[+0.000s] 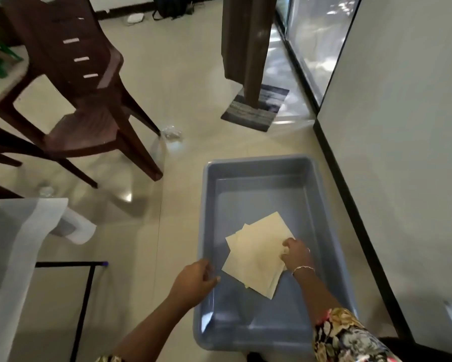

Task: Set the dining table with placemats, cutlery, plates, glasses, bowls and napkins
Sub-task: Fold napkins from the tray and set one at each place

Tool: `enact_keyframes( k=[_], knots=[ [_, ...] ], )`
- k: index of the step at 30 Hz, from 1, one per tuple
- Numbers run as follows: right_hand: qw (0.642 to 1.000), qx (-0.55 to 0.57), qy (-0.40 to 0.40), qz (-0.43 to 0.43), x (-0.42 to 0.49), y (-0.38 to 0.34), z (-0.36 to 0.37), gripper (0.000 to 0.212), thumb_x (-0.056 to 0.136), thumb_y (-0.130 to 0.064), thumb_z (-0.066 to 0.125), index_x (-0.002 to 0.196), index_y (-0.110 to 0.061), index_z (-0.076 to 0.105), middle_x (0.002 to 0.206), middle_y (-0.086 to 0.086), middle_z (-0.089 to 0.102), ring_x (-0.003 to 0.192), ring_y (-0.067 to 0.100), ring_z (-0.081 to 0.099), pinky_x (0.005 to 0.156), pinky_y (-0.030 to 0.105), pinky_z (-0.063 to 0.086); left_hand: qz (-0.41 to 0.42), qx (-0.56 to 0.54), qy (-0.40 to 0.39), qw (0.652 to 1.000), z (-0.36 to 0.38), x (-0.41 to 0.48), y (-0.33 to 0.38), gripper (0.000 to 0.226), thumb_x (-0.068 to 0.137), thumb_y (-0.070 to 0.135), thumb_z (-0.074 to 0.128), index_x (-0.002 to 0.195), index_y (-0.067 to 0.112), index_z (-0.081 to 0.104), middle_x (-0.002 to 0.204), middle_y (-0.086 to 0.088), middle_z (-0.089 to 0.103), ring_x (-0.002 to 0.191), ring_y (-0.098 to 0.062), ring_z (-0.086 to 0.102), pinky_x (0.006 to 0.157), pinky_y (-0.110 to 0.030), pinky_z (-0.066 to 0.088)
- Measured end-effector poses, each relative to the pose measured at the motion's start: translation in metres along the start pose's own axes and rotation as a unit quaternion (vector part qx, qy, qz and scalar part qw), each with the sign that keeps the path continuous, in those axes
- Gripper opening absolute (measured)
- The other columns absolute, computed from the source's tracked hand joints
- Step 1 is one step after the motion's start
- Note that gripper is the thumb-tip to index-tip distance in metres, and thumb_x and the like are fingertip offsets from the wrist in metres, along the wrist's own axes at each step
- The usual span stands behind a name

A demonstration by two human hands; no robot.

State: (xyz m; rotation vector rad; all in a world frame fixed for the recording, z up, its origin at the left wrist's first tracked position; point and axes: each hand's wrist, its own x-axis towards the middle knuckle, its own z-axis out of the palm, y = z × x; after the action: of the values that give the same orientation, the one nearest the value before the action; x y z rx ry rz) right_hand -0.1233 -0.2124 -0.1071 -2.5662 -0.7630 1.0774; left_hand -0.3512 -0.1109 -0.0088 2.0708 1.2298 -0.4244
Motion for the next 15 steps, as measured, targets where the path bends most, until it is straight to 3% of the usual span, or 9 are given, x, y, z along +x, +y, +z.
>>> enact_keyframes(
  k=[6, 11, 13, 15],
  knots=[
    [0.998, -0.034, -0.019, 0.045, 0.016, -0.005, 0.014, 0.044, 0.081, -0.029, 0.066, 0.118, -0.013, 0.047, 0.12, 0.012, 0.056, 0.113, 0.033, 0.051, 0.091, 0.034, 0.043, -0.01, -0.026, 0.004, 1.0, 0.005, 0.005, -0.003, 0.015, 0.091, 0.028, 0.058, 0.094, 0.019, 0.047, 0.091, -0.003, 0.059, 0.08, -0.013, 0.052, 0.06, -0.014, 0.037],
    [0.996, -0.052, -0.011, 0.065, 0.017, -0.005, 0.018, 0.035, 0.082, -0.028, 0.063, 0.113, -0.013, 0.057, 0.119, 0.012, 0.054, 0.112, 0.031, 0.049, 0.089, 0.032, 0.044, -0.026, -0.043, 0.0, 0.999, 0.015, -0.004, -0.012, 0.016, 0.09, 0.029, 0.06, 0.094, 0.02, 0.047, 0.09, 0.0, 0.058, 0.08, -0.013, 0.052, 0.059, -0.01, 0.034],
    [0.998, -0.016, -0.004, 0.057, 0.016, -0.005, 0.019, 0.023, 0.081, -0.022, 0.063, 0.102, -0.013, 0.062, 0.11, 0.011, 0.058, 0.103, 0.03, 0.053, 0.081, 0.03, 0.042, -0.032, -0.053, 0.004, 0.998, 0.017, -0.008, -0.015, 0.016, 0.09, 0.029, 0.06, 0.094, 0.021, 0.047, 0.09, 0.001, 0.057, 0.08, -0.013, 0.052, 0.058, -0.009, 0.034],
    [0.996, 0.08, 0.003, 0.042, 0.014, -0.004, 0.017, 0.011, 0.079, -0.011, 0.065, 0.076, -0.015, 0.054, 0.088, 0.008, 0.057, 0.087, 0.027, 0.052, 0.073, 0.027, 0.037, -0.034, -0.056, 0.008, 0.998, 0.018, -0.013, -0.016, 0.016, 0.09, 0.029, 0.06, 0.094, 0.02, 0.047, 0.088, 0.001, 0.056, 0.079, -0.013, 0.052, 0.058, -0.009, 0.033]
  ],
)
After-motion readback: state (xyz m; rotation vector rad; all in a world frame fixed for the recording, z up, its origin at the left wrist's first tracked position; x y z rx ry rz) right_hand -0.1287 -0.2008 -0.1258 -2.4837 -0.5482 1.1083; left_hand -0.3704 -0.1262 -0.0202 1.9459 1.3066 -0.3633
